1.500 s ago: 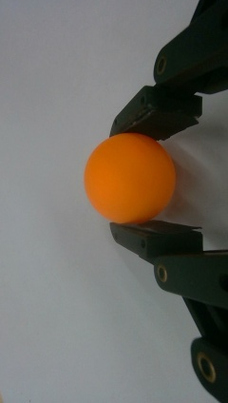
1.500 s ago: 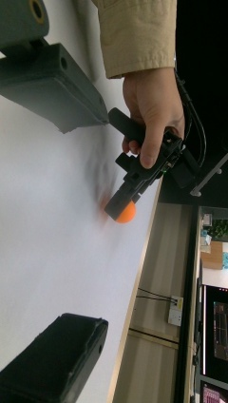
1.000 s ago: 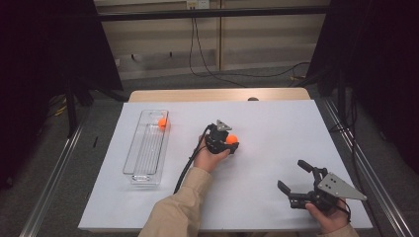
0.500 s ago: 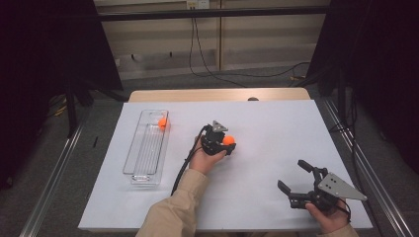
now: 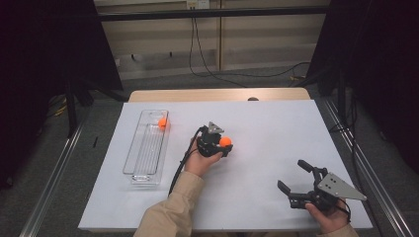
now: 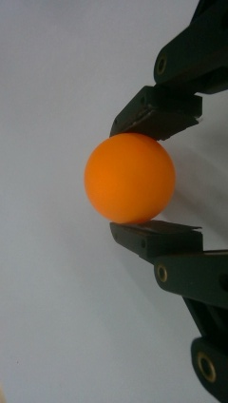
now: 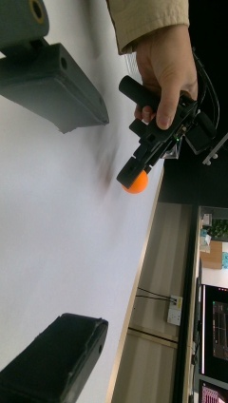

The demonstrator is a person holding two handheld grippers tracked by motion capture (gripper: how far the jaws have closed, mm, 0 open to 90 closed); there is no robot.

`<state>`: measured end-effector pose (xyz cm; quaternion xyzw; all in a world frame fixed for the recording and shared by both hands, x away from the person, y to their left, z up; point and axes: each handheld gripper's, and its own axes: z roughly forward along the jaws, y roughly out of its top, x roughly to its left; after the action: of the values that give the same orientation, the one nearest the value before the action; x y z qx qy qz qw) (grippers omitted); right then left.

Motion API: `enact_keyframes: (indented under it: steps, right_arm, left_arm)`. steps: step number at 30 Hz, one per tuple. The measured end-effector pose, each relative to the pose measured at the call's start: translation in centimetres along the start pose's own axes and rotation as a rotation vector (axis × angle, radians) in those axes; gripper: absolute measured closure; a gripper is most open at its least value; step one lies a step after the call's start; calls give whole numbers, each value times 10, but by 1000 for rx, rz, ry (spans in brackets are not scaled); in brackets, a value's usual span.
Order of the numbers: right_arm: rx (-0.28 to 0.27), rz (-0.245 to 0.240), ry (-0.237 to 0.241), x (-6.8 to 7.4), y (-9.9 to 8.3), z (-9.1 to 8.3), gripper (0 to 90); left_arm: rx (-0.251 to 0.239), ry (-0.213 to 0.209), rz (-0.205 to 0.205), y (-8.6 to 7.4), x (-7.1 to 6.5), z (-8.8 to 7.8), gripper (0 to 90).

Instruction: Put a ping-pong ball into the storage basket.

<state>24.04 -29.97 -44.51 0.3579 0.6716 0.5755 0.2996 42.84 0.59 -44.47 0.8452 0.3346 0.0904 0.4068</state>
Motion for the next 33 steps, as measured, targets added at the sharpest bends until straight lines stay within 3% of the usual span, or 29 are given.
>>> enact_keyframes:
  steps: [15,33]
  right_arm:
    - [1,2,-1,0,0,0,39]
    - [2,-2,1,0,0,0,39]
  left_arm:
    - [6,-18,7,-2,-2,-13,508]
    - [6,-2,11,-9,3,-28,508]
